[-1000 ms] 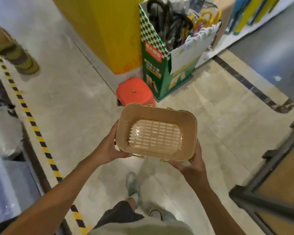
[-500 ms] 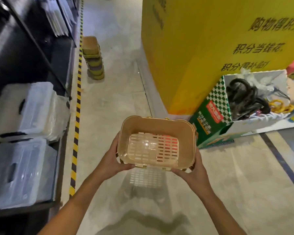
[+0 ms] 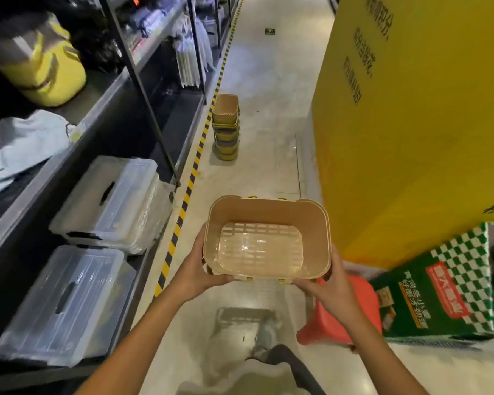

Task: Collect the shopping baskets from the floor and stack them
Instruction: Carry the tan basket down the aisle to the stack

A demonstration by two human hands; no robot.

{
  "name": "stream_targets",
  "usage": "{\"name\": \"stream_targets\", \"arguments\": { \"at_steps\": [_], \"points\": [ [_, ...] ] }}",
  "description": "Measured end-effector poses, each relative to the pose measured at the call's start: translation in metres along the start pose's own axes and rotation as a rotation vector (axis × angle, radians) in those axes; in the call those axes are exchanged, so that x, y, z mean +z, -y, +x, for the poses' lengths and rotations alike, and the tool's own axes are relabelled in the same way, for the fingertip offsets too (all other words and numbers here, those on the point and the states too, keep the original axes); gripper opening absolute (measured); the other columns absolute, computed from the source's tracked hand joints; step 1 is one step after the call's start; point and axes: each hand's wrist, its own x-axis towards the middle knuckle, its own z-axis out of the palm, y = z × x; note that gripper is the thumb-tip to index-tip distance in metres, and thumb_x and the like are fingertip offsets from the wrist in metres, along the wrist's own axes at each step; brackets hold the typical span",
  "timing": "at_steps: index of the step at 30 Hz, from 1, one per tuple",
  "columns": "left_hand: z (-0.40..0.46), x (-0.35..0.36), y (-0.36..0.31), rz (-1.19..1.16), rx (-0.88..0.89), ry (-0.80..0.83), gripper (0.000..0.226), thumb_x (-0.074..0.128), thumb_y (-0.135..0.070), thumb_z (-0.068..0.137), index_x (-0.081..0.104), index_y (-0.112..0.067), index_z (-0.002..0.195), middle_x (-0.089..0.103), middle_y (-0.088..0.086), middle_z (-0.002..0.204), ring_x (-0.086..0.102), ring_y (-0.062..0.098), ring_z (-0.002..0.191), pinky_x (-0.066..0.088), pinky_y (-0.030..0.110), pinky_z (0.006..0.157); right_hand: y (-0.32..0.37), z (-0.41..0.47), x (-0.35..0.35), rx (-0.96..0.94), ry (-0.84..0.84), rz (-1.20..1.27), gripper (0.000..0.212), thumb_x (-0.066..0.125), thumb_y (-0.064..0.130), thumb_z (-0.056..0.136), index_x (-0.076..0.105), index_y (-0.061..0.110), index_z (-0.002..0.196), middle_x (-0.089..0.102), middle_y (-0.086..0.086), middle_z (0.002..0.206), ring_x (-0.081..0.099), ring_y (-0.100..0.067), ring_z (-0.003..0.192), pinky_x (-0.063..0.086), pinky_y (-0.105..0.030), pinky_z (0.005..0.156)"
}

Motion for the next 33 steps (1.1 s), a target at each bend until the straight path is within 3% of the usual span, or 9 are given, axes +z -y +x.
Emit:
{"name": "stream_targets", "arguments": {
  "at_steps": [5,10,15,22,26,30,33],
  "points": [
    [0.093,-0.007,-0.016,0.022,-0.051,-0.065,0.13,0.096,-0.03,0.064,0.007,-0.04,0.159,0.031,-0.022,0.158,0.035,0.003,0.144,0.037,0.039,0.118,-0.007,0.116,-0.014,0.019,0.059,-0.025,0.117,0.097,0.042,0.055,0.027,0.043,0.15,0.053,0.036,0.131,0.052,0.014,0.12,0.044,-0.002,0.088],
    [0.166,-0.019,-0.021,0.024,-0.086,-0.106,0.127,0.096,-0.024,0.065,0.009,-0.048,0.155,0.034,-0.031,0.153,0.038,-0.003,0.141,0.04,0.026,0.114,-0.01,0.211,-0.023,0.078,0.124,0.009,0.117,0.098,0.038,0.056,0.027,0.047,0.149,0.055,0.034,0.131,0.056,0.01,0.118,0.049,-0.007,0.085],
    [0.263,-0.047,-0.017,-0.001,-0.115,-0.171,0.131,0.097,-0.026,0.065,0.007,-0.041,0.159,0.032,-0.025,0.156,0.039,0.0,0.141,0.042,0.036,0.115,-0.006,0.33,-0.019,0.099,0.202,-0.017,0.114,0.098,0.035,0.06,0.027,0.051,0.148,0.057,0.024,0.135,0.057,0.004,0.12,0.051,-0.01,0.087],
    [0.43,-0.114,-0.011,-0.013,-0.038,-0.176,0.129,0.097,-0.028,0.065,0.009,-0.043,0.158,0.027,-0.024,0.159,0.032,0.0,0.145,0.039,0.022,0.112,0.007,0.505,0.009,0.087,0.164,-0.059,0.122,0.099,0.044,0.05,0.025,0.051,0.148,0.054,0.023,0.137,0.054,0.004,0.122,0.051,-0.012,0.091],
    [0.527,-0.153,-0.022,-0.025,-0.03,-0.16,0.127,0.097,-0.032,0.065,0.01,-0.049,0.156,0.031,-0.027,0.156,0.037,-0.005,0.14,0.044,0.015,0.105,0.026,0.594,0.016,0.104,0.111,-0.089,0.121,0.099,0.045,0.051,0.025,0.054,0.147,0.055,0.034,0.13,0.055,0.01,0.118,0.048,-0.005,0.084],
    [0.628,-0.183,-0.031,-0.029,-0.032,-0.099,0.121,0.097,-0.027,0.065,0.015,-0.061,0.148,0.034,-0.037,0.148,0.04,-0.012,0.134,0.044,0.006,0.095,0.038,0.68,0.013,0.126,0.053,-0.092,0.121,0.098,0.049,0.049,0.026,0.052,0.146,0.052,0.04,0.127,0.05,0.017,0.116,0.045,0.001,0.078],
    [0.698,-0.197,-0.034,-0.011,-0.022,-0.085,0.12,0.097,-0.033,0.064,0.013,-0.067,0.144,0.033,-0.044,0.144,0.038,-0.019,0.13,0.042,0.001,0.091,0.041,0.743,0.011,0.124,0.029,-0.131,0.119,0.098,0.048,0.05,0.027,0.051,0.146,0.05,0.042,0.127,0.047,0.02,0.117,0.042,0.004,0.077]
  ]
}}
